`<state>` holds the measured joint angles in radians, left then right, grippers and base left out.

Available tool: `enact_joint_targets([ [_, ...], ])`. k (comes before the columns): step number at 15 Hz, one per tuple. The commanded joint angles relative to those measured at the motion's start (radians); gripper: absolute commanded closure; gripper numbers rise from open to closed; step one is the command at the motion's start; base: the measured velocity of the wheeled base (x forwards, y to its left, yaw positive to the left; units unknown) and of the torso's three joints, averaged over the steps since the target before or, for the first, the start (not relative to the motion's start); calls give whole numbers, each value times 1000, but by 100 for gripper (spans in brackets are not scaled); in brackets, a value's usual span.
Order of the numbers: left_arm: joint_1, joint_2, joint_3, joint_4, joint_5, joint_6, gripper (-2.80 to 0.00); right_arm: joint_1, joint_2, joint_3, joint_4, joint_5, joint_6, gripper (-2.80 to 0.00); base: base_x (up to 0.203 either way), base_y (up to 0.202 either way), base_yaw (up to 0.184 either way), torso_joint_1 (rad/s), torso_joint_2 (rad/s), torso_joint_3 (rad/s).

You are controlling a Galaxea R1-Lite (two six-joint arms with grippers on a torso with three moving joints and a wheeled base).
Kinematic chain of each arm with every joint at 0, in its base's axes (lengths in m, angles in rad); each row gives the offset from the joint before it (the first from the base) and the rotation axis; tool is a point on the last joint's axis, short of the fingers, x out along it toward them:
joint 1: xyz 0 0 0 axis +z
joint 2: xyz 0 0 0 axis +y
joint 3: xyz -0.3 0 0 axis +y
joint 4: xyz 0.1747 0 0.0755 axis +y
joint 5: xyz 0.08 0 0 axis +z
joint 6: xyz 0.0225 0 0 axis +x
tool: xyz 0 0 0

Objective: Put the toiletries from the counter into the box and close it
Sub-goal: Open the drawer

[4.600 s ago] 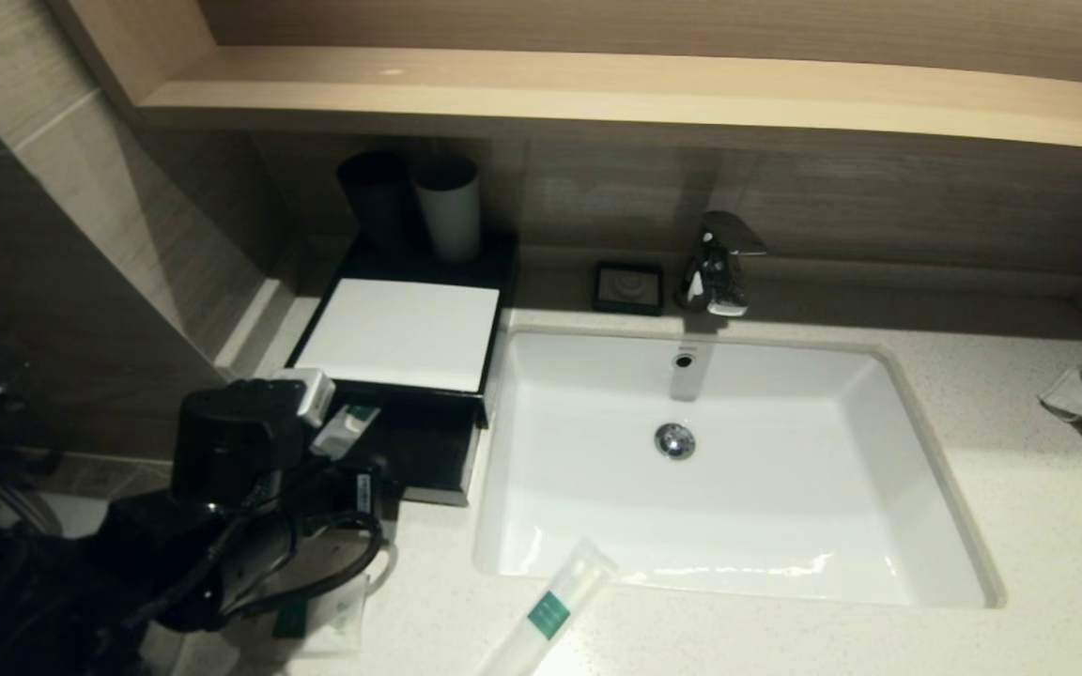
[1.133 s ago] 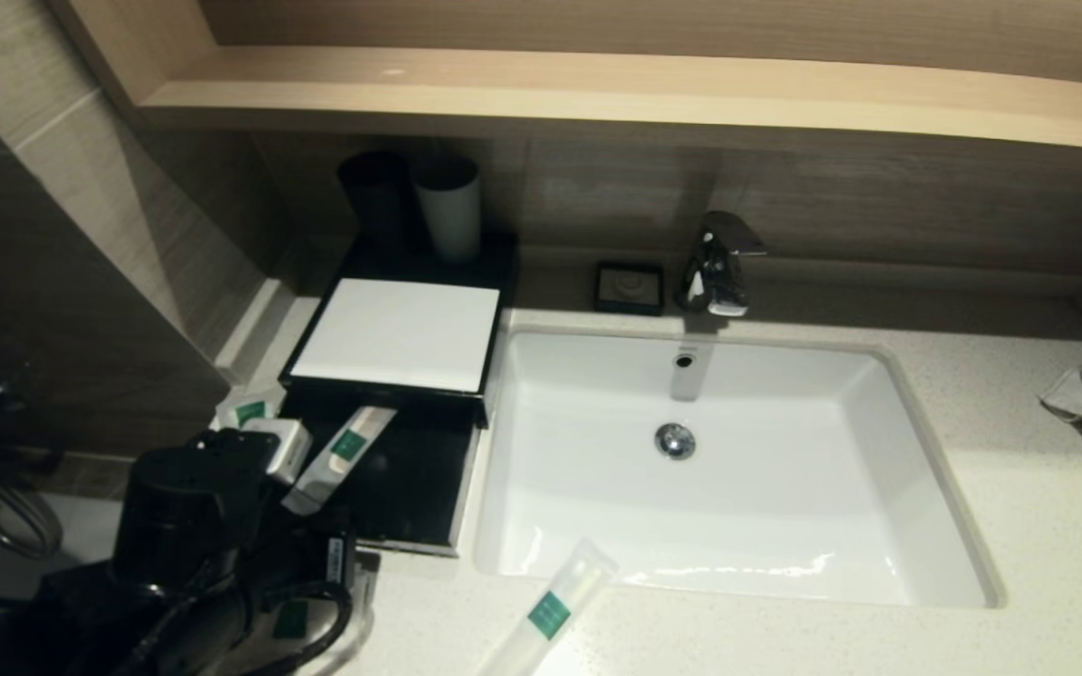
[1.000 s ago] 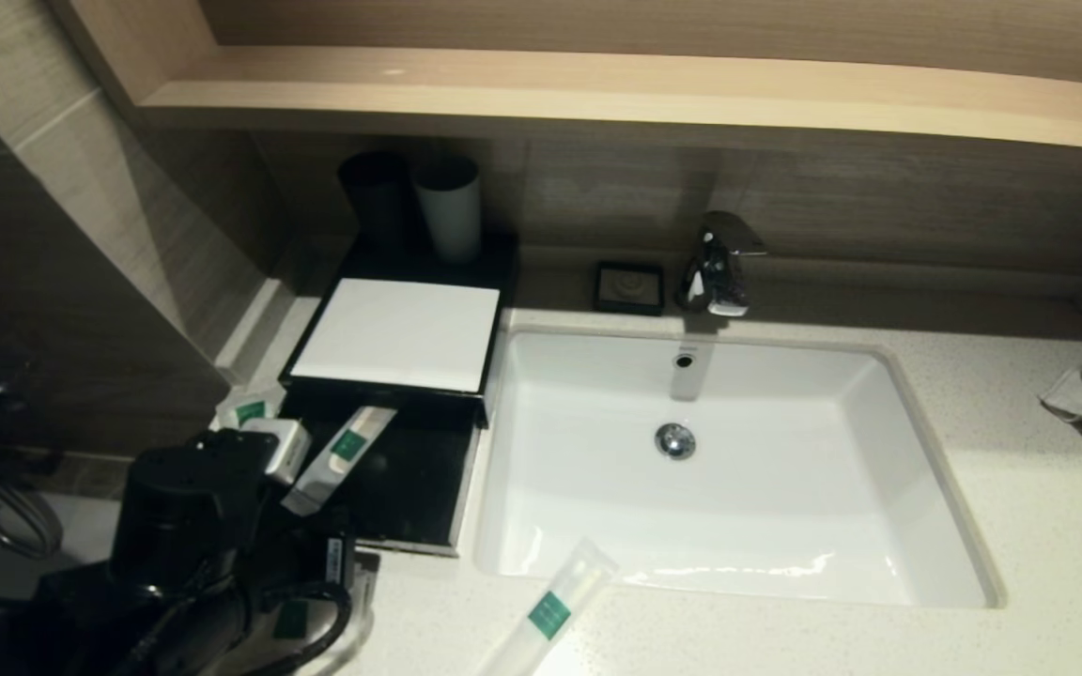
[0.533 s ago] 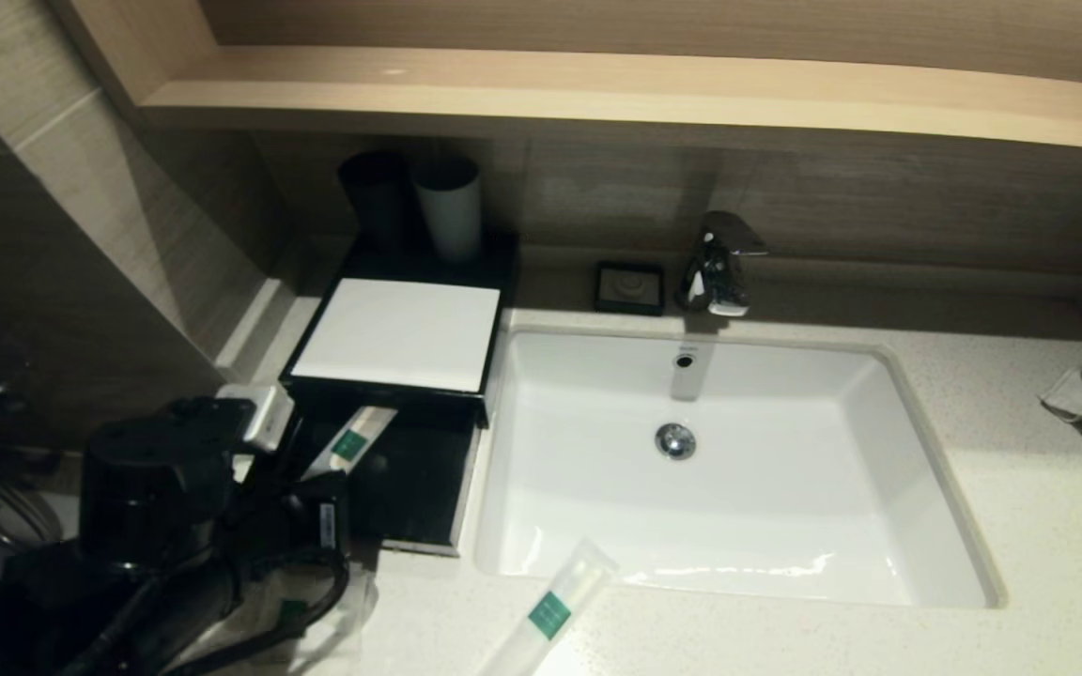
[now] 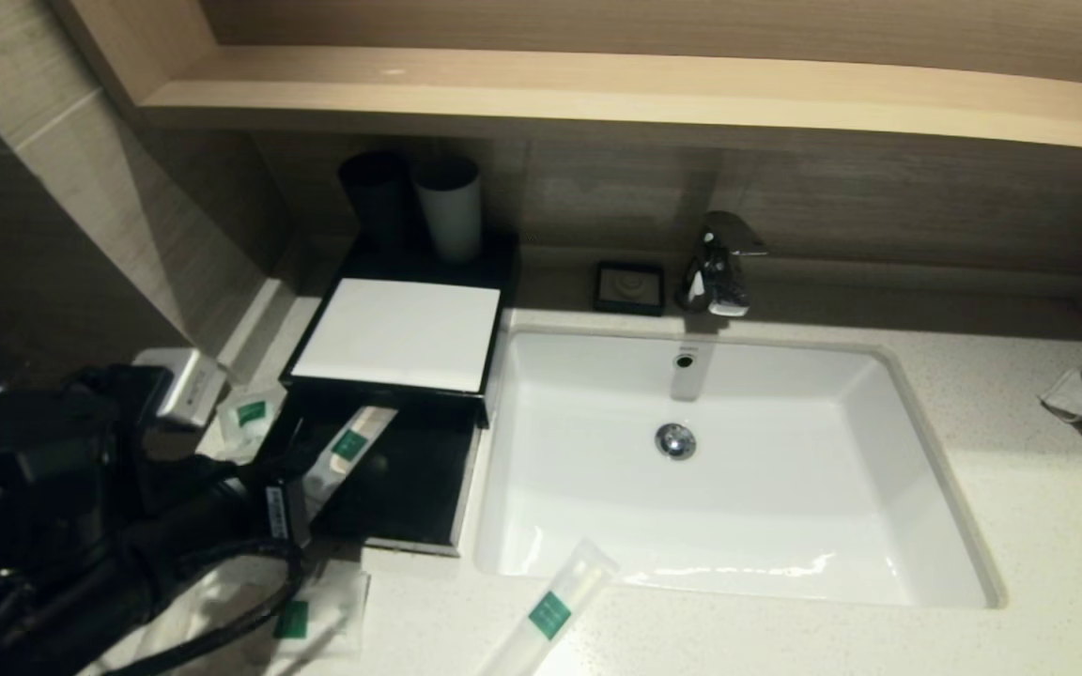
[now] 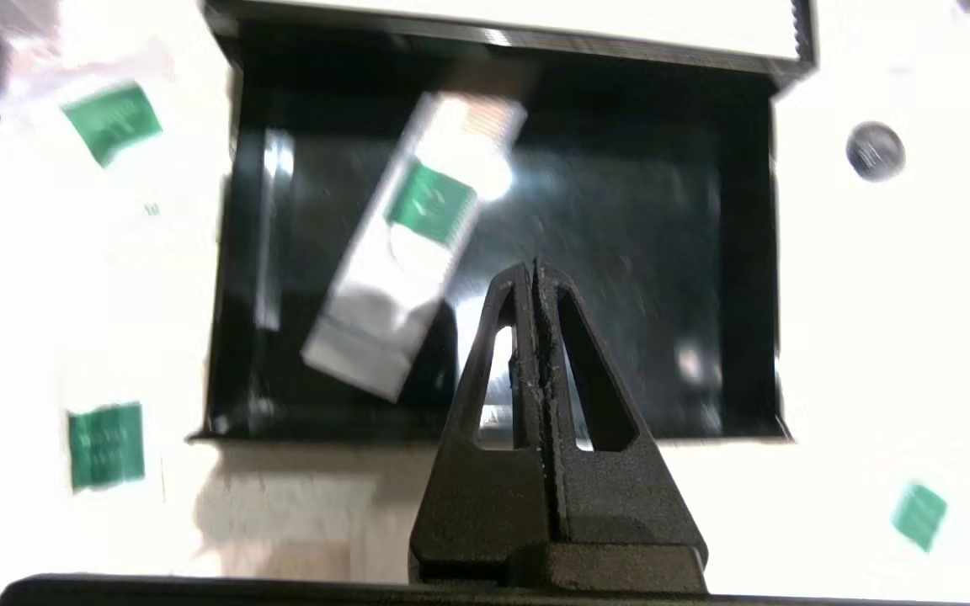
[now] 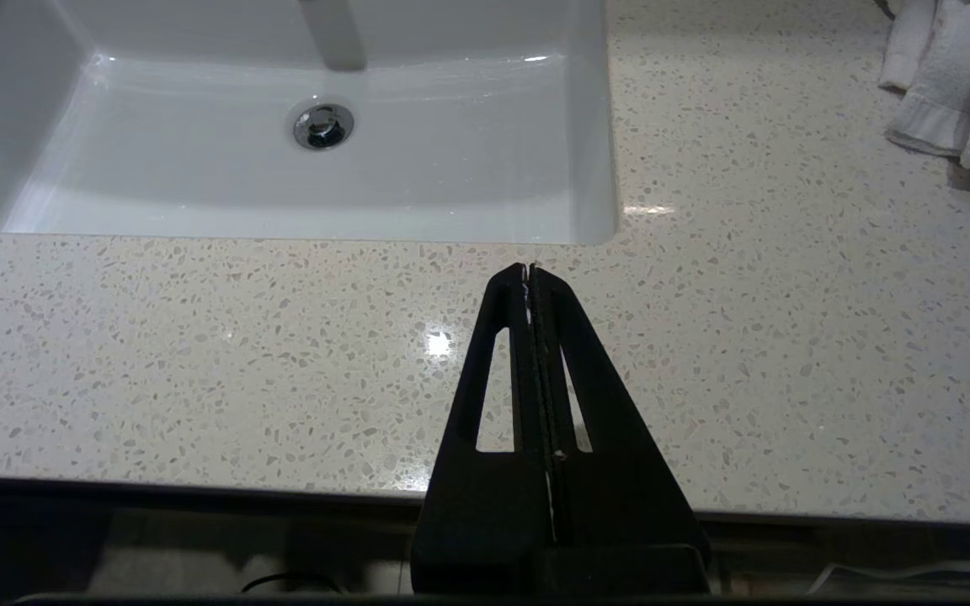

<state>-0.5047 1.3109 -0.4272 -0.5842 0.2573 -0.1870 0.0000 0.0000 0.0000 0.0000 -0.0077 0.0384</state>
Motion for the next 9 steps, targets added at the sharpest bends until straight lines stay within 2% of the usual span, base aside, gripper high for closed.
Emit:
enact_joint_targets([
  [1, -1, -105, -17, 93, -55, -3, 0, 0, 0, 0, 0, 0, 0, 0, 0, 0, 0, 0, 0, 0],
  [3, -2, -182, -79, 292, -156, -10, 0, 0, 0, 0, 0, 0, 0, 0, 0, 0, 0, 0, 0, 0],
  [5, -3, -232, -140, 459, -229, -18, 0, 0, 0, 0, 0, 0, 0, 0, 0, 0, 0, 0, 0, 0],
  [9, -16, -264, -168, 594, -417, -17, 0, 0, 0, 0, 0, 0, 0, 0, 0, 0, 0, 0, 0, 0],
])
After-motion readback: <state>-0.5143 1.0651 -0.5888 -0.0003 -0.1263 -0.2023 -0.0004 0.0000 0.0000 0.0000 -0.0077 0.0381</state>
